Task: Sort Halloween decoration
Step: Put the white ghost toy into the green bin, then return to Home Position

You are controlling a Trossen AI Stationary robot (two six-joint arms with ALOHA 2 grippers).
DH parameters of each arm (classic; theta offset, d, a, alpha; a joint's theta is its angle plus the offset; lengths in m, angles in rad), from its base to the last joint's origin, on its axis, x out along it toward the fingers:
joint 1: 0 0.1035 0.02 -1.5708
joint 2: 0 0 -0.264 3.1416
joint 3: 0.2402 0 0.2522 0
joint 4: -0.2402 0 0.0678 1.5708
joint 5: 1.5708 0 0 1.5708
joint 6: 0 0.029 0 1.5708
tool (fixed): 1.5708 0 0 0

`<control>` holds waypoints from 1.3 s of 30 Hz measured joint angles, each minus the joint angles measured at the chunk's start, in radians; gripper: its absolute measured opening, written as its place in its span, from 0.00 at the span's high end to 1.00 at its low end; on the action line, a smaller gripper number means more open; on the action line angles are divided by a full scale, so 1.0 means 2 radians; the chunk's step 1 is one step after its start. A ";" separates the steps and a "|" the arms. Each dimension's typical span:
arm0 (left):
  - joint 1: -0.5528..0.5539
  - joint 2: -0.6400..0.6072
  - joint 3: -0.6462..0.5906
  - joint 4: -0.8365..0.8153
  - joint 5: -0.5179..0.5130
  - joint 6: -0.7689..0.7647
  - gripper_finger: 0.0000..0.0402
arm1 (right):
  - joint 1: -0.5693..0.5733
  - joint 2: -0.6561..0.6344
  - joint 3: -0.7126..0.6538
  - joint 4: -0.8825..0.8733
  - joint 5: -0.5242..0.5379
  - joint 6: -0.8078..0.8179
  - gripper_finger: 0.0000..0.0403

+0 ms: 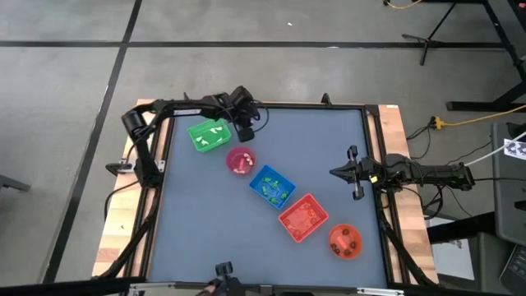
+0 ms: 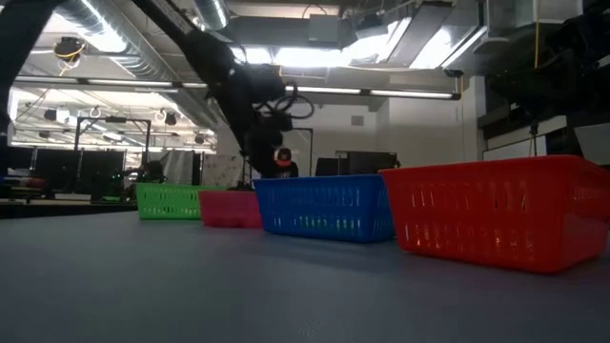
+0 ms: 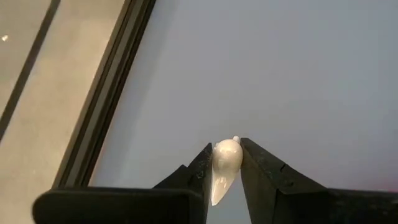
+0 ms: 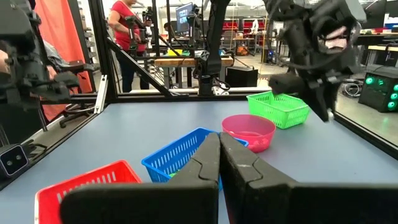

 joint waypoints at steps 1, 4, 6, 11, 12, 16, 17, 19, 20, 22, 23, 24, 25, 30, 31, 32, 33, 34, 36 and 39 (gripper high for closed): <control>0.000 -0.010 0.000 -0.016 -0.001 0.000 0.86 | 0.000 0.000 0.000 0.000 0.000 0.000 0.99; 0.000 -0.042 0.000 -0.070 -0.006 0.000 0.86 | 0.000 0.000 0.000 0.000 0.000 0.000 0.99; -0.001 -0.061 0.000 -0.107 -0.019 0.000 0.86 | 0.000 0.000 0.000 0.000 0.000 0.000 0.99; -0.001 -0.110 0.001 -0.212 -0.056 0.003 0.86 | 0.000 0.000 0.000 0.000 0.000 0.000 0.99; -0.001 -0.118 0.001 -0.234 -0.066 0.002 0.86 | 0.000 0.000 0.000 0.000 0.000 0.000 0.99; -0.001 -0.144 0.001 -0.303 -0.095 0.000 0.86 | 0.000 0.000 0.000 0.000 0.000 0.000 0.99; -0.001 -0.149 0.001 -0.316 -0.099 0.000 0.86 | 0.000 0.000 0.000 0.000 0.000 0.000 0.99; -0.001 -0.154 0.001 -0.334 -0.104 0.000 0.86 | 0.000 0.000 0.000 0.000 0.000 0.000 0.99; -0.001 -0.154 0.001 -0.340 -0.104 0.000 0.86 | 0.000 0.000 0.000 0.000 0.000 0.000 0.99; -0.001 -0.154 0.001 -0.346 -0.104 0.000 0.86 | 0.000 0.000 0.000 0.000 0.000 0.000 0.99; -0.001 -0.154 0.001 -0.346 -0.104 0.000 0.86 | 0.000 0.000 0.000 0.000 0.000 0.000 0.99; -0.001 -0.154 0.001 -0.346 -0.104 0.000 0.85 | 0.000 0.000 0.000 0.000 0.000 0.000 0.99; -0.001 -0.154 0.001 -0.344 -0.104 0.000 0.84 | 0.000 0.000 0.000 0.000 0.000 0.000 0.99; -0.001 -0.154 0.001 -0.342 -0.105 -0.001 0.77 | 0.000 0.000 0.000 0.000 0.000 0.000 0.99; -0.001 -0.154 0.001 -0.342 -0.105 -0.001 0.76 | 0.000 0.000 0.000 0.000 0.000 0.000 0.99; -0.001 -0.154 0.001 -0.342 -0.105 -0.001 0.74 | 0.000 0.000 0.000 0.000 0.000 0.000 0.99; -0.001 -0.154 0.001 -0.342 -0.105 -0.001 0.72 | 0.000 0.000 0.000 0.000 0.000 0.000 0.99; -0.001 -0.154 0.001 -0.342 -0.105 -0.001 0.71 | 0.000 0.000 0.000 0.000 0.000 0.000 0.99; -0.001 -0.154 0.001 -0.342 -0.105 -0.001 0.68 | 0.000 0.000 0.000 0.000 0.000 0.000 0.99; -0.001 -0.154 0.001 -0.342 -0.105 -0.002 0.67 | 0.000 0.000 0.000 0.000 0.000 0.000 0.99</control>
